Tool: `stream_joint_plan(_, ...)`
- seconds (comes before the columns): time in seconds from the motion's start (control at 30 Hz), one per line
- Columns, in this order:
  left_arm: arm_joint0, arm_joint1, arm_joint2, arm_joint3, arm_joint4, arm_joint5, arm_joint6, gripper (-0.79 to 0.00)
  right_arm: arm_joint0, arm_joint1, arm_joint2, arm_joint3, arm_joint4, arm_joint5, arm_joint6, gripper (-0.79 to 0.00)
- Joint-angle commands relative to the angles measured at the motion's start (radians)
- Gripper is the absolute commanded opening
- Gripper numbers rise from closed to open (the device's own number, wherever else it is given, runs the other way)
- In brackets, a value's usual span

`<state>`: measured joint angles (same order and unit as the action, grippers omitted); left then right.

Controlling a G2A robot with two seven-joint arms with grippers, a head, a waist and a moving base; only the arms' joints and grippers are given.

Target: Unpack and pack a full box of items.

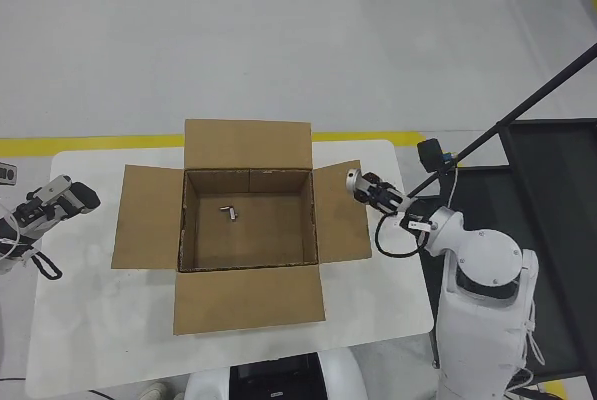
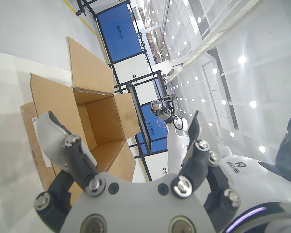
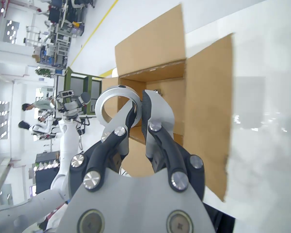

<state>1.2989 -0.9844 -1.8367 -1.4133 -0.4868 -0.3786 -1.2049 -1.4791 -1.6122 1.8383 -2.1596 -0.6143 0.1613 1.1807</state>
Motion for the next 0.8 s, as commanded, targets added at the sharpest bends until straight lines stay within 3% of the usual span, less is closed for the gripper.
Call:
stream_joint_plan(0.0, 0.0, 0.0, 0.0, 0.0, 0.0, 0.0, 0.0, 0.0, -0.015, 0.01, 0.056, -0.001, -0.011, 0.0, 0.011, -0.785)
stream_joint_plan(0.47, 0.0, 0.0, 0.0, 0.0, 0.0, 0.0, 0.0, 0.0, -0.203, 0.06, 0.253, -0.042, 0.007, -0.063, 0.108, -0.785)
stream_joint_plan(0.77, 0.0, 0.0, 0.0, 0.0, 0.0, 0.0, 0.0, 0.0, -0.318, 0.079, 0.241, -0.005, -0.087, -0.122, 0.059, -0.785)
